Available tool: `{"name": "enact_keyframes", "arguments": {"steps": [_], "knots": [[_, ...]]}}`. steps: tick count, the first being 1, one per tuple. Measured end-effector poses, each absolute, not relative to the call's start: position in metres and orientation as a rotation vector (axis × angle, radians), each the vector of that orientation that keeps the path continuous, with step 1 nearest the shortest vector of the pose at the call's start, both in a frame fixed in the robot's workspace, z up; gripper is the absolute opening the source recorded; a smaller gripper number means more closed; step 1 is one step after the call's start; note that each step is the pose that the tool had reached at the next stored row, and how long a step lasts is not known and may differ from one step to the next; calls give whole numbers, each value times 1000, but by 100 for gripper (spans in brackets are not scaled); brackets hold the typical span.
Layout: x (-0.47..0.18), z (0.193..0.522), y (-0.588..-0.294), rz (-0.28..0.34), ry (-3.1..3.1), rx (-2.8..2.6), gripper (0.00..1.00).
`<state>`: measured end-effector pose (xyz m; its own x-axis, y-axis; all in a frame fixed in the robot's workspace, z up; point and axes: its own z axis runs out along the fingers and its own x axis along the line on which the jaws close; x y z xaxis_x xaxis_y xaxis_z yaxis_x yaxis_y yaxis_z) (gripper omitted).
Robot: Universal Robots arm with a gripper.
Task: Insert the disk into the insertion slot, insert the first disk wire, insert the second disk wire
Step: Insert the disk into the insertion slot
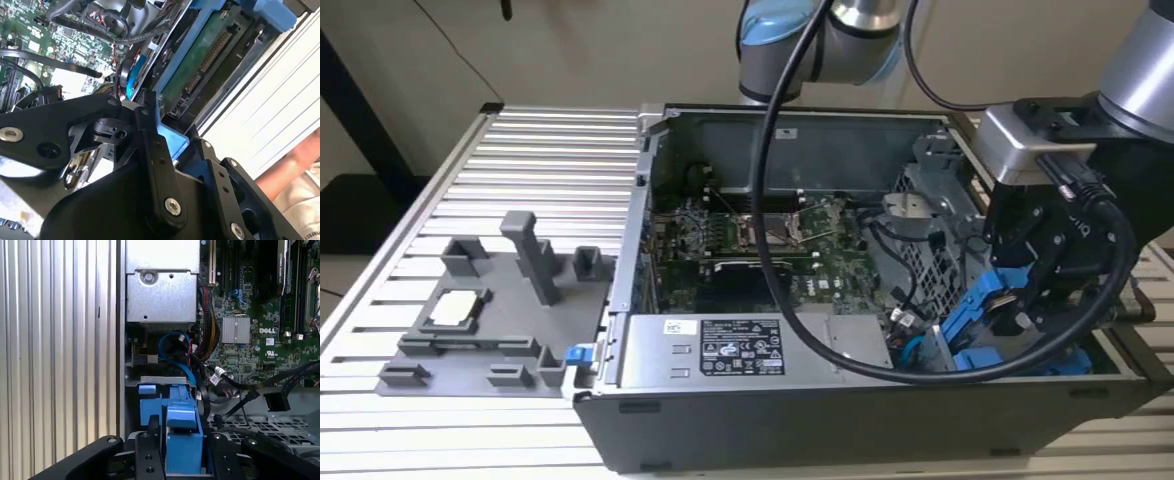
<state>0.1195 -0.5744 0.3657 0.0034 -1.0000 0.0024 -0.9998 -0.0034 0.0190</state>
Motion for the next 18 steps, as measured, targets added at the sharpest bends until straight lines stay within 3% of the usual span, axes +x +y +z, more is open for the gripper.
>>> {"name": "enact_keyframes", "arguments": {"steps": [11,18], "knots": [[119,378,-574,-17,-2207,2215,40],[119,408,-574,-16,-2208,2215,40]]}}
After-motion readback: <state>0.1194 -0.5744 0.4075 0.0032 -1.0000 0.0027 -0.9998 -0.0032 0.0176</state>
